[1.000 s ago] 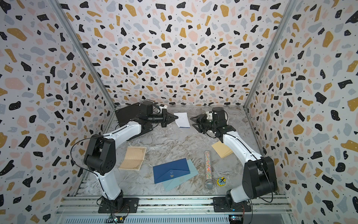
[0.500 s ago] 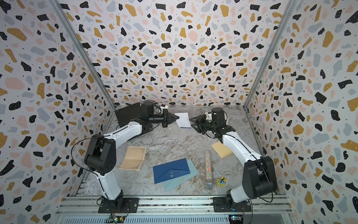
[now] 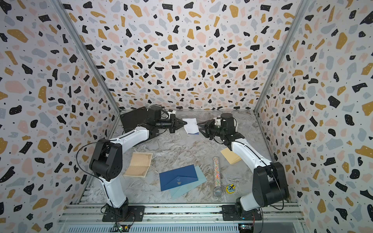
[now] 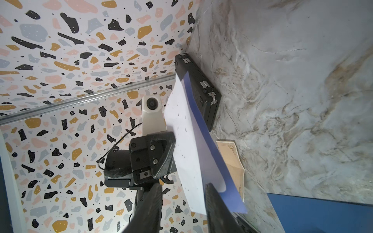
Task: Take the letter paper out of the envelope
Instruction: Unfold the letter paper.
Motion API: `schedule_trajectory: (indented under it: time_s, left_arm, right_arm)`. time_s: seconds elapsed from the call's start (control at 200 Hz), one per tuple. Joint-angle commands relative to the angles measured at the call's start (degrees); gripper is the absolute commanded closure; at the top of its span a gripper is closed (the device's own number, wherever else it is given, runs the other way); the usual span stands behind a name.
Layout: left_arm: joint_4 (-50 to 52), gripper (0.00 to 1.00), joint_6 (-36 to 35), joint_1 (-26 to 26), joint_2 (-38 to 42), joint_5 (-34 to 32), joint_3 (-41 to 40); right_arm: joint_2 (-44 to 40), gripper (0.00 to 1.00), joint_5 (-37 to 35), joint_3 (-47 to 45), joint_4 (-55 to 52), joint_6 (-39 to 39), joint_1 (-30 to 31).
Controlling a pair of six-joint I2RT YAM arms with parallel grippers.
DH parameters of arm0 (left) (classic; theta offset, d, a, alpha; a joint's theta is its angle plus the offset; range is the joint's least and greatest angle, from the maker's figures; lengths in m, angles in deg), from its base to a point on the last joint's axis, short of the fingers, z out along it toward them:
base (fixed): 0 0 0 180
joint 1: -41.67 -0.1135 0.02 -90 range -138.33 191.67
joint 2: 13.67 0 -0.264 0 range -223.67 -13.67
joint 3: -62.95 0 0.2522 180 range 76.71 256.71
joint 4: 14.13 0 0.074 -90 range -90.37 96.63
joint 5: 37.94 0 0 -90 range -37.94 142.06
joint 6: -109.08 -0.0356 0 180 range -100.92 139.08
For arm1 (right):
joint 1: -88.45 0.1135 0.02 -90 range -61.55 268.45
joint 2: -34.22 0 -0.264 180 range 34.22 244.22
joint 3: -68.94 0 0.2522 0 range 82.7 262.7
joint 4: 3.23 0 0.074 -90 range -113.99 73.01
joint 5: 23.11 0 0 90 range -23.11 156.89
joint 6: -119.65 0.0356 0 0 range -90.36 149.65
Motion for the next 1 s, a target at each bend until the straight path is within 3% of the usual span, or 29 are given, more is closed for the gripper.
schedule_trajectory:
  time_s: [0.0,0.36,0.806,0.996]
  left_arm:
    - [-4.64,1.0,1.31,0.3,-0.66,0.91,0.33]
    - [-16.0,1.0,10.12,0.28,-2.31,0.82,-1.55]
    - [-14.39,1.0,9.65,1.7,-3.7,0.3,0.1]
    - [-14.05,1.0,9.75,2.58,-4.53,0.12,1.1]
  right_arm:
    - [-1.58,0.62,0.96,-0.79,5.0,3.04,0.26]
    - [-1.43,0.62,1.91,-2.01,8.1,4.92,0.35]
    - [0.9,0.68,2.26,0.07,8.39,3.82,1.64]
    - [1.68,0.71,2.18,3.24,2.38,-1.42,1.75]
